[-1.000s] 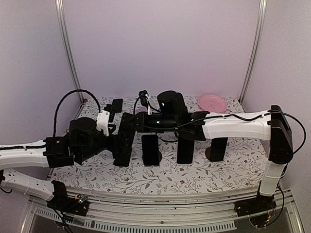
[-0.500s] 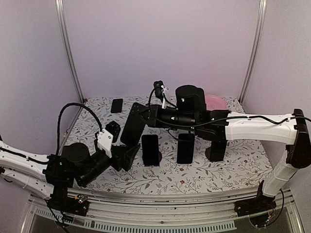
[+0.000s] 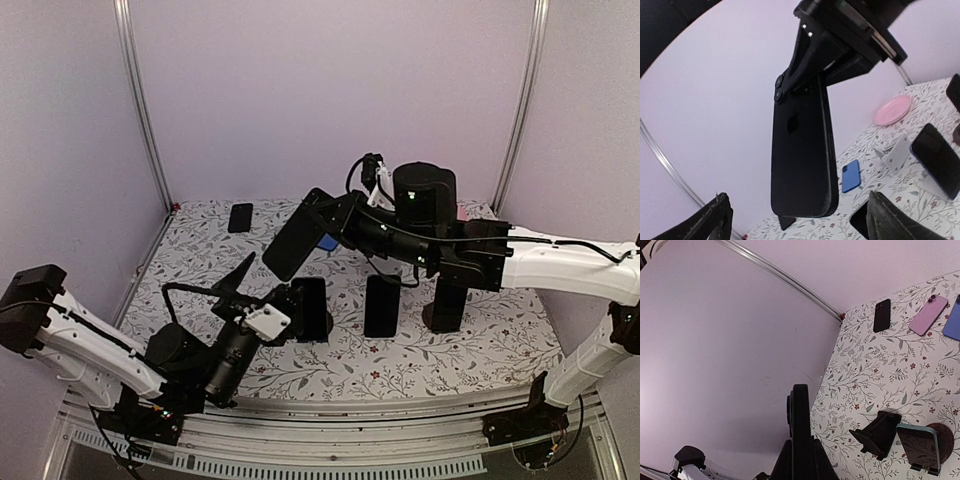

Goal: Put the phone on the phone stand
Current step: Pass from the right arm to the left

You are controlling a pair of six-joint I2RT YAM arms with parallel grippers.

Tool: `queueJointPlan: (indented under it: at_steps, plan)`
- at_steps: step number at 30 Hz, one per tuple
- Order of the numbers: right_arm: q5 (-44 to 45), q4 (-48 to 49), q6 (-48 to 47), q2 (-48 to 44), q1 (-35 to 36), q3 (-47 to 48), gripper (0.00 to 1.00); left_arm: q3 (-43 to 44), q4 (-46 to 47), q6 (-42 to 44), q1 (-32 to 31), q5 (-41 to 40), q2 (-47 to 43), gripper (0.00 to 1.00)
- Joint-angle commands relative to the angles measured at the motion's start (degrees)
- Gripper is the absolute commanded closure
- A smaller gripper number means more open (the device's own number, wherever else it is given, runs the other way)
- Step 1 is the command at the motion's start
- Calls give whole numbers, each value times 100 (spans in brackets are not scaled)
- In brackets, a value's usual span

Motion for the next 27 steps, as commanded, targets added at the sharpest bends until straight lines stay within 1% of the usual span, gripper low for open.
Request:
queueJointPlan:
  at_steps: [1,5,9,12,15,18,22,27]
  plan:
    - [520,-91,580,-430,94,16,98,372,2742,2874,-103,-118,869,8]
    - [554,-167,700,-502,89,41,98,890,2744,3465,-78,-130,1410,14]
    - [626,-205,762,-595,97,-36,98,1141,2744,3626,-1,-106,1472,23]
    - [642,-208,806,-638,93,-91,98,1267,2744,3842,87,-97,1563,26]
    - [642,-229,884,-670,98,-130,98,1455,2744,4050,184,-214,1712,40]
    - [650,-235,957,-702,95,-164,98,1623,2744,4099,280,-330,1808,49]
    - [672,-240,1052,-760,94,-231,98,1792,2744,4058,393,-508,1801,59]
    - [676,-192,1110,-797,101,-304,98,1856,2744,4034,434,-531,1745,68]
